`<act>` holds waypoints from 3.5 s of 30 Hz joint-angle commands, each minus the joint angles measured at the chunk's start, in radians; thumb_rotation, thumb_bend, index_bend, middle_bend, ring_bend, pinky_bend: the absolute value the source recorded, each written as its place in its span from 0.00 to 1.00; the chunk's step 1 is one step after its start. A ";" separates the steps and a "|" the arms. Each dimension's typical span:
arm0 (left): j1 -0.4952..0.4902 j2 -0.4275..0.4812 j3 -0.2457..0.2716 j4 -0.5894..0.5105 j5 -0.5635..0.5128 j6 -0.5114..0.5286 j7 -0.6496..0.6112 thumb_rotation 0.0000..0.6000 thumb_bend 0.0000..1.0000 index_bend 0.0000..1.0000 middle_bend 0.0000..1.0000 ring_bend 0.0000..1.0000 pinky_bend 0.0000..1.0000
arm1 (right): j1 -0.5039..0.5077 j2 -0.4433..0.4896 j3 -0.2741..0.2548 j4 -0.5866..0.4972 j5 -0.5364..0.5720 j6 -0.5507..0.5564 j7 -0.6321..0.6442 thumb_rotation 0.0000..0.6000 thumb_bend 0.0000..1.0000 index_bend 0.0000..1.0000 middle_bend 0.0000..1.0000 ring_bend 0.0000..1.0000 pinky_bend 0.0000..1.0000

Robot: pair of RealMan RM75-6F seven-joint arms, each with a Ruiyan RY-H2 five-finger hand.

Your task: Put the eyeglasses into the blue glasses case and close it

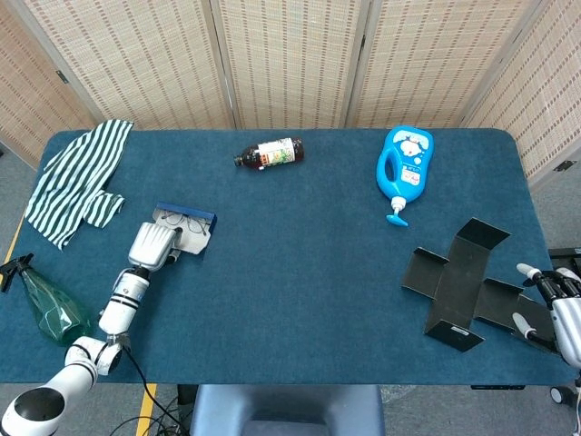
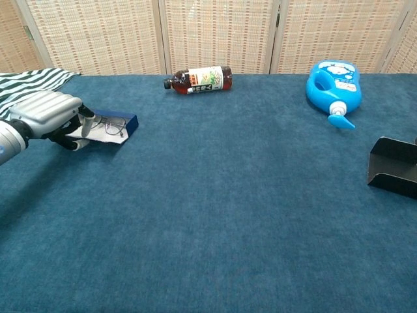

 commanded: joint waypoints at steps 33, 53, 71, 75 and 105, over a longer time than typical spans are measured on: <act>0.097 0.496 0.076 -0.793 -0.009 -0.041 0.375 1.00 0.43 0.63 0.94 0.90 0.98 | 0.009 -0.005 -0.007 0.002 -0.021 0.001 0.005 1.00 0.26 0.18 0.37 0.26 0.27; 0.000 0.440 -0.018 -0.705 -0.187 -0.175 0.546 1.00 0.43 0.56 0.91 0.89 0.98 | 0.000 -0.005 -0.011 0.009 -0.010 0.000 0.010 1.00 0.25 0.18 0.37 0.26 0.27; -0.066 0.325 -0.043 -0.543 -0.312 -0.236 0.695 1.00 0.41 0.21 0.89 0.87 0.98 | 0.000 0.003 -0.012 0.000 -0.007 -0.005 0.010 1.00 0.25 0.18 0.37 0.26 0.28; -0.062 0.343 -0.049 -0.573 -0.335 -0.226 0.708 1.00 0.39 0.15 0.89 0.86 0.98 | 0.001 0.003 -0.011 0.002 -0.005 -0.006 0.013 1.00 0.25 0.18 0.37 0.26 0.28; -0.049 0.352 0.010 -0.613 -0.395 -0.240 0.697 1.00 0.39 0.36 0.88 0.86 0.98 | 0.006 -0.003 -0.011 0.010 -0.008 -0.011 0.023 1.00 0.25 0.18 0.37 0.26 0.28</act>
